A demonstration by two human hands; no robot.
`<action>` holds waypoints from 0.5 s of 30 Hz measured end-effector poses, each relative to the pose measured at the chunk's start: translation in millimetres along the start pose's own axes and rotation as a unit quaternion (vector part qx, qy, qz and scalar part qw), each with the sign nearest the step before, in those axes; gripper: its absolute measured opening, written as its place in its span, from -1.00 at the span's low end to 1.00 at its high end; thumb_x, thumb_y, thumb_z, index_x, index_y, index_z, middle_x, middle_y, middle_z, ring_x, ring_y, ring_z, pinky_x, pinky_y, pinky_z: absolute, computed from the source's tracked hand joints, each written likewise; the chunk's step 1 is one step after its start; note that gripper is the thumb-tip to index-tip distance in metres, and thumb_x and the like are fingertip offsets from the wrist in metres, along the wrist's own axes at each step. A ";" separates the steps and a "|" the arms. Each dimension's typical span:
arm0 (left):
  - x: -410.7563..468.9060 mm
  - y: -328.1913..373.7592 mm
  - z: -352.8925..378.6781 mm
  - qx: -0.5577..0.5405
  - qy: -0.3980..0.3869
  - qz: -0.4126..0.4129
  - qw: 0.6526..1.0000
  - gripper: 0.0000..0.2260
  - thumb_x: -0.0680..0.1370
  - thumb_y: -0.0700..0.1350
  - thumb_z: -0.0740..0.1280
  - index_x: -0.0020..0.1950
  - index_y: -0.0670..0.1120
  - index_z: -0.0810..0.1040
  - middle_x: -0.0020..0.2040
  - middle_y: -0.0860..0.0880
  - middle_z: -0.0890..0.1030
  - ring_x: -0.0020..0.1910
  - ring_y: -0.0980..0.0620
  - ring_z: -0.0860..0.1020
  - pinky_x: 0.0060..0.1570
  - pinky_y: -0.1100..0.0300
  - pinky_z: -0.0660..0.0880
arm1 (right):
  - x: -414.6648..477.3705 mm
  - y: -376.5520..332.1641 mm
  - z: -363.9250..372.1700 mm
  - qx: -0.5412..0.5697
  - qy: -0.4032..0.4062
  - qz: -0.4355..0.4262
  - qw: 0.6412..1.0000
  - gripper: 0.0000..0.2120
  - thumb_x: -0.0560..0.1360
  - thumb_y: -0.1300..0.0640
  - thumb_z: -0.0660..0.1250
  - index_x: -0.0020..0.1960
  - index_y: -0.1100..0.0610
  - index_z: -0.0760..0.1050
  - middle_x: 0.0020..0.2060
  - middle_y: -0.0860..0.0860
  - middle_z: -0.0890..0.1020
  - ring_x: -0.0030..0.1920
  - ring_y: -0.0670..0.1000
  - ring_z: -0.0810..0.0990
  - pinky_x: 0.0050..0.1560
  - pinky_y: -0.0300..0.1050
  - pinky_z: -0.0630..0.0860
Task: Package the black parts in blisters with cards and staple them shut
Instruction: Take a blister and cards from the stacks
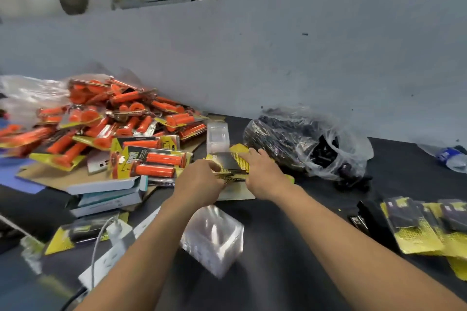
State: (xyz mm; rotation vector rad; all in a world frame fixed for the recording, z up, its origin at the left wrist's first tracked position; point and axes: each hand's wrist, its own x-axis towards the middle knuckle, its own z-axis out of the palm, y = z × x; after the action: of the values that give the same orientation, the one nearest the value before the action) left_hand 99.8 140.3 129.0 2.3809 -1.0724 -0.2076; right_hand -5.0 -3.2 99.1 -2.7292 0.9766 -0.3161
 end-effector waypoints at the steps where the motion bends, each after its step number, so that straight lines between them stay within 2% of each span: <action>1: 2.7 -8.2 2.5 0.012 -0.011 0.000 1.000 -0.65 0.51 0.04 0.47 0.29 0.07 0.62 0.06 -0.01 0.69 0.00 -0.04 0.66 0.10 0.00 0.60 | 7.3 -4.3 3.7 -0.041 -0.018 -0.006 0.999 -0.27 0.57 0.23 0.32 0.66 0.01 0.11 0.63 0.12 0.16 0.63 0.23 0.08 0.59 0.12 0.20; 3: 4.5 -20.9 9.1 0.031 -0.025 0.005 0.999 -0.62 0.54 0.07 0.42 0.35 0.05 0.59 0.17 0.02 0.68 0.10 -0.02 0.63 0.13 0.02 0.58 | 16.7 -11.3 9.7 -0.085 -0.043 -0.022 0.995 -0.27 0.58 0.20 0.33 0.66 0.01 0.09 0.60 0.13 0.22 0.59 0.24 0.18 0.54 0.15 0.27; 5: 3.6 -29.8 16.9 0.038 -0.021 0.004 0.999 -0.61 0.55 0.12 0.39 0.38 0.09 0.56 0.24 0.05 0.65 0.17 -0.01 0.60 0.15 0.04 0.55 | 20.6 -15.6 12.1 -0.084 -0.018 -0.045 0.995 -0.37 0.56 0.26 0.30 0.59 -0.01 0.27 0.45 0.11 0.46 0.42 0.22 0.43 0.37 0.10 0.44; 7: 1.0 -36.8 22.6 0.033 -0.008 -0.001 0.999 -0.64 0.56 0.15 0.38 0.34 0.15 0.58 0.21 0.08 0.66 0.17 0.01 0.61 0.18 0.02 0.55 | 21.8 -19.0 10.7 -0.100 0.029 -0.054 0.993 -0.48 0.53 0.31 0.26 0.44 -0.02 0.48 0.27 0.10 0.63 0.26 0.22 0.58 0.18 0.05 0.51; 9: -0.4 -44.4 23.1 0.006 0.014 -0.007 1.000 -0.69 0.57 0.18 0.38 0.29 0.17 0.61 0.22 0.14 0.66 0.17 0.04 0.61 0.20 0.01 0.56 | 23.0 -24.4 6.9 -0.129 0.060 -0.043 0.989 -0.56 0.54 0.30 0.24 0.33 -0.02 0.59 0.17 0.10 0.68 0.17 0.23 0.63 0.06 0.01 0.53; 12: -2.3 -53.9 16.7 -0.023 0.049 -0.013 0.998 -0.72 0.58 0.18 0.38 0.27 0.17 0.64 0.17 0.17 0.68 0.10 0.09 0.62 0.15 0.04 0.58 | 22.8 -30.8 3.3 -0.150 0.138 -0.019 0.979 -0.69 0.58 0.23 0.25 0.15 -0.02 0.68 -0.01 0.07 0.72 0.00 0.20 0.68 -0.13 -0.06 0.42; 14: -5.6 -57.2 12.9 -0.016 0.061 -0.012 0.998 -0.74 0.58 0.17 0.38 0.24 0.18 0.65 0.15 0.18 0.68 0.07 0.10 0.61 0.08 0.09 0.57 | 22.0 -31.3 3.5 -0.157 0.163 -0.012 0.974 -0.75 0.58 0.21 0.28 0.09 0.00 0.70 -0.06 0.06 0.72 -0.04 0.19 0.69 -0.15 -0.08 0.42; 15: -8.2 -57.9 11.8 -0.015 0.063 -0.011 0.998 -0.75 0.58 0.16 0.39 0.23 0.19 0.65 0.15 0.18 0.68 0.07 0.10 0.61 0.07 0.10 0.56 | 21.8 -30.4 4.2 -0.158 0.150 -0.009 0.976 -0.76 0.59 0.20 0.29 0.09 0.01 0.70 -0.04 0.07 0.73 -0.02 0.19 0.69 -0.12 -0.08 0.46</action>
State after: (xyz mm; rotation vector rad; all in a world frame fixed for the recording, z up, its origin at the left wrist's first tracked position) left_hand 128.3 173.8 88.5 2.3464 -0.9791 -0.0803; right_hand 30.8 6.2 106.4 -3.0370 1.1675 -0.6436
